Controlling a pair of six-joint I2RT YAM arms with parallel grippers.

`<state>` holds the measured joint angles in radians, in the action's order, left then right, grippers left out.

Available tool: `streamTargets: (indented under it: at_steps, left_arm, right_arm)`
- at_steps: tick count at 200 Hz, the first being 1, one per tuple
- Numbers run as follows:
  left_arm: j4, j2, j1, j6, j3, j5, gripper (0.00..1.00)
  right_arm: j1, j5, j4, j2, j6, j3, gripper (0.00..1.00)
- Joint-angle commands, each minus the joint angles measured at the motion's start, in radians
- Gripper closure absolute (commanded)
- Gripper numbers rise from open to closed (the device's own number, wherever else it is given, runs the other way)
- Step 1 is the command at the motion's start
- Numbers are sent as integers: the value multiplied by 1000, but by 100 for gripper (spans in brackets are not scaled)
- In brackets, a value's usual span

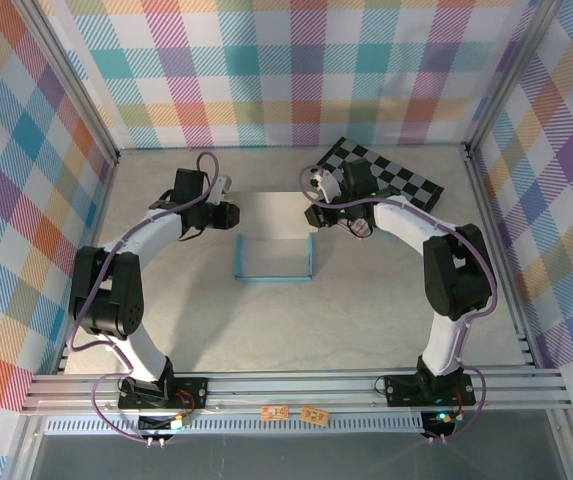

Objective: Fold the paper box

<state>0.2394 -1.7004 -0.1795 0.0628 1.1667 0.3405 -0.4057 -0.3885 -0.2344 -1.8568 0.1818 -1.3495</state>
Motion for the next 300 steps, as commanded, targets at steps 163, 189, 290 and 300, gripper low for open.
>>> streamTargets:
  at_steps: [163,189,290,300]
  left_arm:
    - [-99,4,-76,-96,31,-82,100]
    - [-119,20,-94,-153,25,-127,100]
    - [-487,57,-167,-471,-193,-272,100]
    - [-542,71,-167,-470,-232,-259,100]
  right_arm:
    - [-52,150,1,-27,6,-38,95]
    - [-77,232,31,-36,-62,-34,100]
    - [-286,709,800,-79,-372,309,100]
    - [-289,716,823,-84,-372,317,100]
